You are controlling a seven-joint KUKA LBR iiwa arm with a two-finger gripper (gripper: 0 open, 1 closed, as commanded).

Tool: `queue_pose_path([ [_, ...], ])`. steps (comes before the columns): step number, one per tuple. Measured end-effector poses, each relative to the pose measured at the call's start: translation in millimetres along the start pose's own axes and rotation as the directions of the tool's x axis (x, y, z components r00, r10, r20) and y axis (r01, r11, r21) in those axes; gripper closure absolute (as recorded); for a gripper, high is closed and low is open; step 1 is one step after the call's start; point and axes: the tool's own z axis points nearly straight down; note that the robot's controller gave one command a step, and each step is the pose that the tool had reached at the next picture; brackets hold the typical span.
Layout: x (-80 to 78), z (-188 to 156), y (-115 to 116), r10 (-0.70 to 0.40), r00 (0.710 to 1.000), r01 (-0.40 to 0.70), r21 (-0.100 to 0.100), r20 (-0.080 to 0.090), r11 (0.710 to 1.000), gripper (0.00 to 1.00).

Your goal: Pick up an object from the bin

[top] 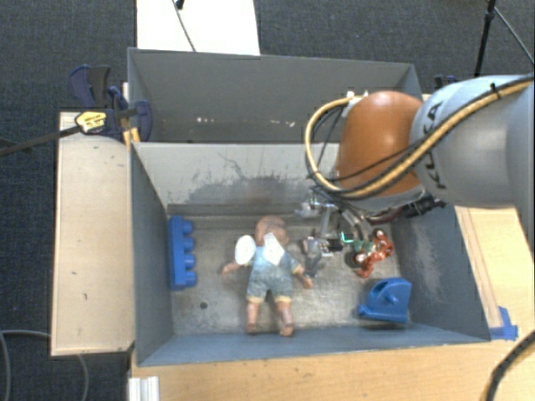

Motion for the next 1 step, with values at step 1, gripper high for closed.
queue_pose_path([
  [1,-2.0,-4.4,-0.2,0.001,1.000,-0.001,0.000,0.008,1.000,0.00],
])
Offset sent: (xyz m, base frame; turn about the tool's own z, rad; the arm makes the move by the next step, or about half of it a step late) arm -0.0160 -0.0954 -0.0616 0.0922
